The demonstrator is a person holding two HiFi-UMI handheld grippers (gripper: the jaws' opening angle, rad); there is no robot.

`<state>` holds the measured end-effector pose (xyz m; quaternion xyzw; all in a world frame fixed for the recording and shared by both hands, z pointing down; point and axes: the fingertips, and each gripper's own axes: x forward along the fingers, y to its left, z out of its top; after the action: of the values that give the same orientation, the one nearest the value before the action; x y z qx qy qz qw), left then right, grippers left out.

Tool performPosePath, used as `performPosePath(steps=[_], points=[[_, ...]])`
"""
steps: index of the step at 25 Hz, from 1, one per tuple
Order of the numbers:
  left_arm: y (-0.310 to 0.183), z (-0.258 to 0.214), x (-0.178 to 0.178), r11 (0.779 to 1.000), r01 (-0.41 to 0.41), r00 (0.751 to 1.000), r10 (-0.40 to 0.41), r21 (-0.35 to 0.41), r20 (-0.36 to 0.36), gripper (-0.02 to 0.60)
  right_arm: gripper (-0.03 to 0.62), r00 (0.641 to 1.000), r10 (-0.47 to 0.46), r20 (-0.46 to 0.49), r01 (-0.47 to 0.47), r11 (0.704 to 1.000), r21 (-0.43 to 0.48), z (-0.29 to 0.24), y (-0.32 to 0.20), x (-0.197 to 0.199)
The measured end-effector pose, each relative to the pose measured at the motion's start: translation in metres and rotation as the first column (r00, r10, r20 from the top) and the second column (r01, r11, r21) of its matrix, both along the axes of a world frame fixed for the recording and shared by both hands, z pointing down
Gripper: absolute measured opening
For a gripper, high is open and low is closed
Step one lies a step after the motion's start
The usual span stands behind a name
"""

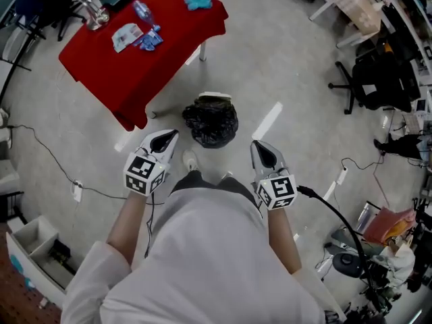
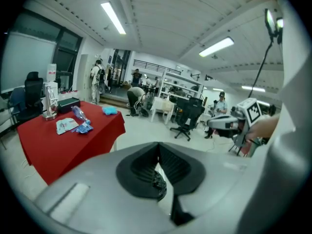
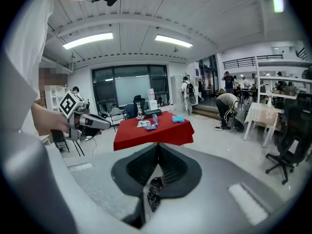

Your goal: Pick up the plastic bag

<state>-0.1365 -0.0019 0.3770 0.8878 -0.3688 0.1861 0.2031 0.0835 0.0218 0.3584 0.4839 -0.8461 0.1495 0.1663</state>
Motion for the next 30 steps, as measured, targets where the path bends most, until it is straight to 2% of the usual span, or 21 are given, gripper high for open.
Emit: performPosePath(steps=[6,14,21,24,26,28,30], points=[[-0.016,0.029,0.006,0.998,0.014,1.000,-0.015,-0.059,-0.010,0.003,0.002,1.000,-0.004,-0.026,0.002,0.998,-0.055,0.022,-0.014,0.005],[-0.038,0.083,0.026,0.991,0.076,0.997,-0.073,-0.113,0.025,0.005,0.002,0.995,-0.085,-0.051,0.078,0.988,-0.134,0.084,-0.043,0.018],[-0.063,0.176,0.041,0.970,0.131,0.991,-0.122,-0.204,0.059,0.005,0.002,0.982,-0.177,-0.066,0.157,0.958,-0.238,0.179,-0.074,0.025],[-0.070,0.237,0.043,0.945,0.164,0.986,-0.151,-0.283,0.070,0.006,0.002,0.980,-0.188,-0.062,0.162,0.941,-0.296,0.234,-0.081,0.029],[-0.071,0.279,0.043,0.915,0.195,0.981,-0.181,-0.354,0.072,0.052,0.016,0.981,-0.186,-0.054,0.157,0.927,-0.339,0.270,-0.082,0.032],[-0.069,0.319,0.041,0.879,0.234,0.972,-0.219,-0.416,0.084,0.055,0.055,0.982,-0.183,-0.047,0.151,0.909,-0.388,0.307,-0.082,0.035],[-0.069,0.359,0.039,0.846,0.265,0.964,-0.245,-0.463,0.105,0.072,0.057,0.983,-0.180,-0.043,0.145,0.895,-0.422,0.342,-0.085,0.037]])
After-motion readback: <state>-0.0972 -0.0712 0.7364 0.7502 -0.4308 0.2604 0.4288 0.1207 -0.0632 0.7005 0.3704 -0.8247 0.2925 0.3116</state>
